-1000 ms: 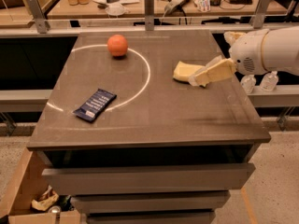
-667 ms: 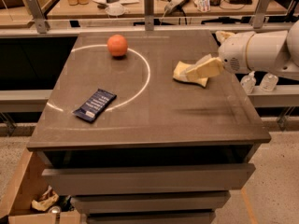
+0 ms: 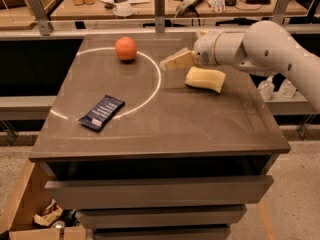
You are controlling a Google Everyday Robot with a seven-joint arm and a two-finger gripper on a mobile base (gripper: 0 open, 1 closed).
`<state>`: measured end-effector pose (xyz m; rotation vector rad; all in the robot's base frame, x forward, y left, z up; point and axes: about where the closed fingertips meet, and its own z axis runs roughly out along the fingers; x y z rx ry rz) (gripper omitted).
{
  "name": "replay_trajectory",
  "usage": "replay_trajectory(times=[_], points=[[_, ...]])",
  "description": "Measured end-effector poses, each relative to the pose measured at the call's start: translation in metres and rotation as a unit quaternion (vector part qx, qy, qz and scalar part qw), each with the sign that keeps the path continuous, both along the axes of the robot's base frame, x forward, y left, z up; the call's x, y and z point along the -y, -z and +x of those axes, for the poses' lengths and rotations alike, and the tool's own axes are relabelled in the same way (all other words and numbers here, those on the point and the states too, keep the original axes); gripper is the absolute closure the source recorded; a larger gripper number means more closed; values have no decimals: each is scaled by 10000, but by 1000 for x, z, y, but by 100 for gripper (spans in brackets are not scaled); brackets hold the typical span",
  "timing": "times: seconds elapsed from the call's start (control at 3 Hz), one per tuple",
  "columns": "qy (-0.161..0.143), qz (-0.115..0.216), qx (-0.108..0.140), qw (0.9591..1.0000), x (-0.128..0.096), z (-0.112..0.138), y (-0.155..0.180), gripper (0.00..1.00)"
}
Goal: Move orange near rxbar blueberry
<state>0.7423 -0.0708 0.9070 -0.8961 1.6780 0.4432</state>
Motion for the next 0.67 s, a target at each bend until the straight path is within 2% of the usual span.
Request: replay_trajectory(times=[0.33, 0.67], points=[[-28, 1, 2, 10000, -4, 0, 0, 0], [153, 129, -6, 9998, -9, 13, 5, 0]])
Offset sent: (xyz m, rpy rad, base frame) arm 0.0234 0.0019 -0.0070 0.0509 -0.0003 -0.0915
